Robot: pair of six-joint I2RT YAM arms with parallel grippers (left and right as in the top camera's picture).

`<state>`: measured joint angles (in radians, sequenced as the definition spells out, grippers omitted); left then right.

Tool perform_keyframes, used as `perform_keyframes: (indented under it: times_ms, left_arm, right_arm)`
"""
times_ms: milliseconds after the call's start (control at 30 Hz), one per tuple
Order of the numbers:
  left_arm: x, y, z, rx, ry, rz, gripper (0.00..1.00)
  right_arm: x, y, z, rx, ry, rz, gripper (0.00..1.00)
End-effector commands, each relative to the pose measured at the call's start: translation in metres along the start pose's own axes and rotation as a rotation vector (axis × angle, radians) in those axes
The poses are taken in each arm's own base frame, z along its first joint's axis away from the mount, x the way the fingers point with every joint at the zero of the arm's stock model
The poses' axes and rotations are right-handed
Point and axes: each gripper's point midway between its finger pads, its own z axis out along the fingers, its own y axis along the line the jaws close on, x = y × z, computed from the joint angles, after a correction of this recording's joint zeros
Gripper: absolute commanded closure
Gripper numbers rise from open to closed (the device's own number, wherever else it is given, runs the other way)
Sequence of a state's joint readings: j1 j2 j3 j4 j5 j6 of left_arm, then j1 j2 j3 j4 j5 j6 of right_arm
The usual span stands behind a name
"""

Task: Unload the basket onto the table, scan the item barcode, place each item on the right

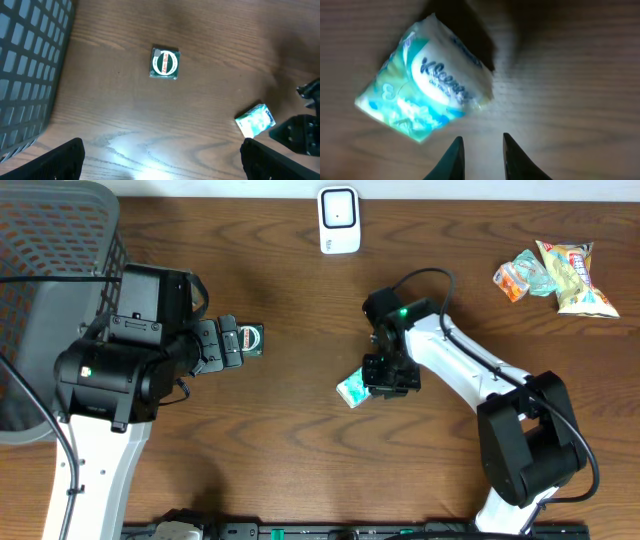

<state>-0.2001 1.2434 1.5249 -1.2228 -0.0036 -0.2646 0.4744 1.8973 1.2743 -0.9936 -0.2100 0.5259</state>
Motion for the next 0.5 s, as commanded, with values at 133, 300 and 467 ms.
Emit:
perform_keyframes:
  times_ms: [133,300,467]
  left_arm:
    - [-0.003,0.000,-0.003,-0.004,-0.013,0.002,0.02]
    - [-0.003,0.000,-0.003,-0.004,-0.013,0.002,0.02]
    - [-0.003,0.000,-0.003,-0.004,-0.013,0.002,0.02]
  right_arm:
    - [-0.004,0.001,0.024,-0.040,-0.037,0.083,0.74]
    - [-0.024,0.012,0.024,-0.091,-0.119,0.041,0.73]
    - [-0.042,0.026,0.015,-0.158,-0.184,-0.028,0.71]
